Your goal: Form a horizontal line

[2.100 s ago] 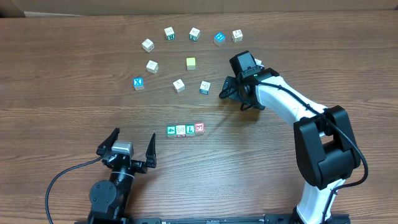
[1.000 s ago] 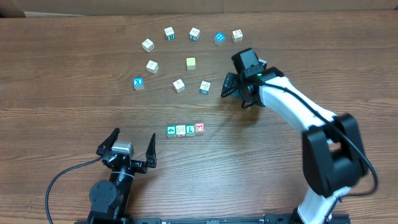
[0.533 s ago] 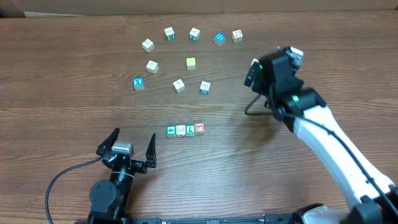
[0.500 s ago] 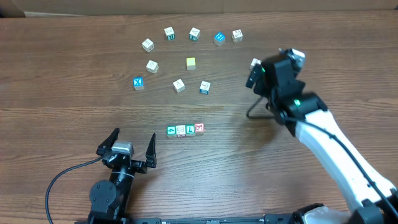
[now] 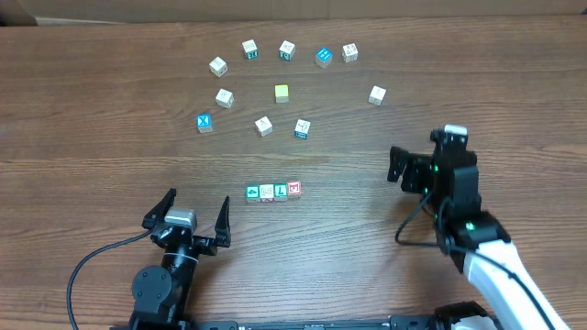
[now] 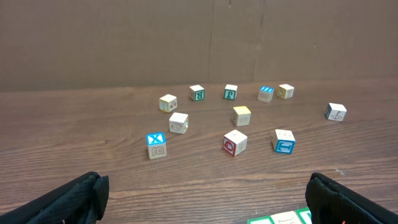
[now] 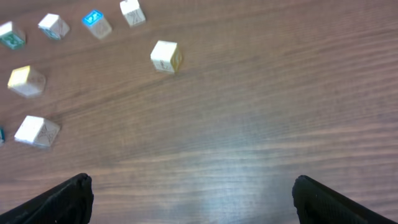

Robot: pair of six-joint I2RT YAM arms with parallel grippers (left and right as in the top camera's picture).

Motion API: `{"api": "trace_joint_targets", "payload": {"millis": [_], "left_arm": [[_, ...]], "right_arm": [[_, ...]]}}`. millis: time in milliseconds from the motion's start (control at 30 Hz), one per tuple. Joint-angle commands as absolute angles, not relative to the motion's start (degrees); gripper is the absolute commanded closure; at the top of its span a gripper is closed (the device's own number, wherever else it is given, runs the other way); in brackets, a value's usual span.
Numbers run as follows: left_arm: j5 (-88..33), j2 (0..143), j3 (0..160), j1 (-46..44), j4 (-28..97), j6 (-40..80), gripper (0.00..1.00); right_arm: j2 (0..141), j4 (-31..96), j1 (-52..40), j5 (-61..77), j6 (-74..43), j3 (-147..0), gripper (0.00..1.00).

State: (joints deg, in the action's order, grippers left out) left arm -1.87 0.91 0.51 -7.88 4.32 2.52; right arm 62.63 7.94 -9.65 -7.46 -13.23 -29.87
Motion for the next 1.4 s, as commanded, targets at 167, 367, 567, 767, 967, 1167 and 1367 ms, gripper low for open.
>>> {"api": "trace_joint_targets", "payload": {"millis": [167,367,567,767,967,1167,1367], "left_arm": [[-1.5,0.3,0.3,-8.2,4.4,1.3,0.00],[-1.5,0.3,0.3,-8.2,4.4,1.3,0.00],[-1.5,0.3,0.3,-8.2,4.4,1.3,0.00],[-1.5,0.3,0.3,-8.2,4.4,1.3,0.01],[-1.5,0.3,0.3,-8.2,4.4,1.3,0.01],[-1.5,0.3,0.3,-8.2,4.4,1.3,0.00],[-1.5,0.3,0.3,-8.2,4.4,1.3,0.00]], "right_arm": [[53.9,-0.2,-6.8,-3.2,-11.5,-16.0,0.00],[48.5,-2.9,-2.1,2.4,-11.5,-9.5,0.00],[43.1,-2.5,-1.0,4.2,-11.5,-7.7,0.00],[37.9,1.2,-1.0,4.2,-11.5,-7.7,0.00],[33.1,2.7,-1.0,4.2,-11.5,-5.8,0.00],[28.7,-0.8,-1.0,4.2,-12.0,-0.4,0.00],[24.7,1.8,-1.0,4.2,-11.9,-0.5,0.00]]}}
